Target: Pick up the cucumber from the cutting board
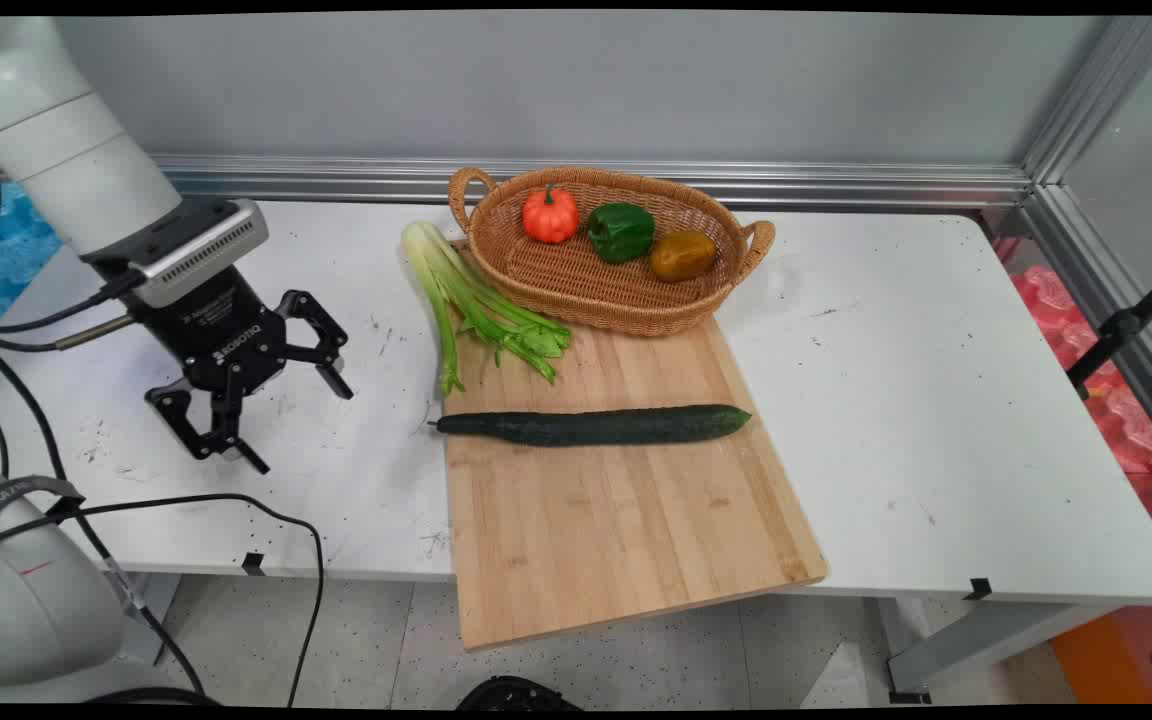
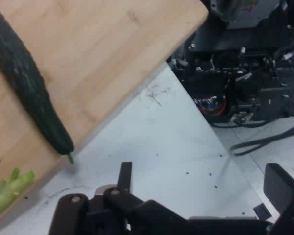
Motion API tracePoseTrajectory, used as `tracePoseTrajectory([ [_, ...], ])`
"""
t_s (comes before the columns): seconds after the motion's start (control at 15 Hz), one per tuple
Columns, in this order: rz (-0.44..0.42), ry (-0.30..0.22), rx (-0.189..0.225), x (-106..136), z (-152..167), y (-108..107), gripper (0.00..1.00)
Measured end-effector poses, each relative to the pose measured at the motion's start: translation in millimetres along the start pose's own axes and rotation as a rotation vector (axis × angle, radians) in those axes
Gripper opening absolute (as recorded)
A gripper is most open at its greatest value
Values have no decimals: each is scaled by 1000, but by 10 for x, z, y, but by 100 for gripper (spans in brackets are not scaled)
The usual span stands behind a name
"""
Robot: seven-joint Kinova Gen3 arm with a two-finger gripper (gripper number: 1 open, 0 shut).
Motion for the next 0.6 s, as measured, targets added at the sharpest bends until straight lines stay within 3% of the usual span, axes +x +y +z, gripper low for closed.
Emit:
tracePoseTrajectory([
  [0.33,-64,21,30,76,24,-134,100],
  [0.6,-167,55,74,232,123,-350,100],
])
